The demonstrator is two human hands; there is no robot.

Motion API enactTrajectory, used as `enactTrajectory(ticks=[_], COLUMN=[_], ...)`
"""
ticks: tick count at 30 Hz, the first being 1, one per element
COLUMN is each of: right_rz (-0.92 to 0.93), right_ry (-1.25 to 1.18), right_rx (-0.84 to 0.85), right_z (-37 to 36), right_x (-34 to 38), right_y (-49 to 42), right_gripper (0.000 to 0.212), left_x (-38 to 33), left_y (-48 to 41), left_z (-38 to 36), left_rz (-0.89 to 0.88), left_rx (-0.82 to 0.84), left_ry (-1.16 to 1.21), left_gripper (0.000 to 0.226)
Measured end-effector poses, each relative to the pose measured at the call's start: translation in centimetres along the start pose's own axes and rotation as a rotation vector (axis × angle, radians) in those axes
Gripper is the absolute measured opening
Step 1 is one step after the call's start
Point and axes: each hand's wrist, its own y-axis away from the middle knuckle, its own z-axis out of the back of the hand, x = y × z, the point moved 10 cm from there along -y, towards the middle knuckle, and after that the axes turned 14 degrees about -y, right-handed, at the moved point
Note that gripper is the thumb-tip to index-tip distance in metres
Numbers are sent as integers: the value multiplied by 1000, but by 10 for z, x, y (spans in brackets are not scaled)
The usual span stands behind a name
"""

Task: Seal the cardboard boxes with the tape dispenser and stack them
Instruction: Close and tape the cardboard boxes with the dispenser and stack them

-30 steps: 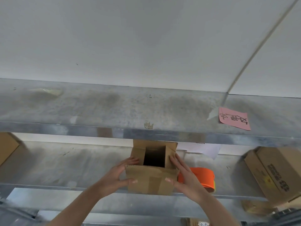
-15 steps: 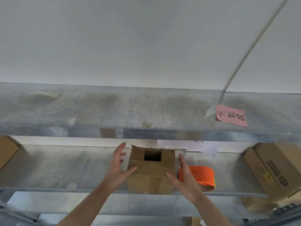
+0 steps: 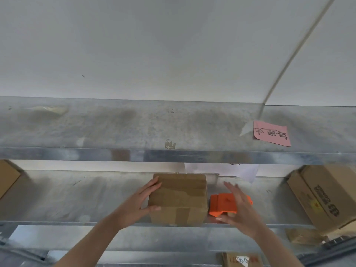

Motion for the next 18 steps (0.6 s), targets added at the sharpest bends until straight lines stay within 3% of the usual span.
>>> enactTrajectory(ticks=[5, 11, 18], right_rz=[-133, -149, -165], right_ry=[249, 137, 124], right_rx=[49, 71, 118], right_z=[38, 38, 42], right_x=[-75, -79, -102], right_y=[-1, -10, 2], right_gripper=[105, 79, 77], left_x=[-4, -6, -21], left_y=[-2, -7, -1], left_z=[5, 6, -5], left_rz=[-2, 56, 77], left_rx=[-73, -19, -38], left_ry=[-99, -104, -48], left_gripper=[77, 76, 74])
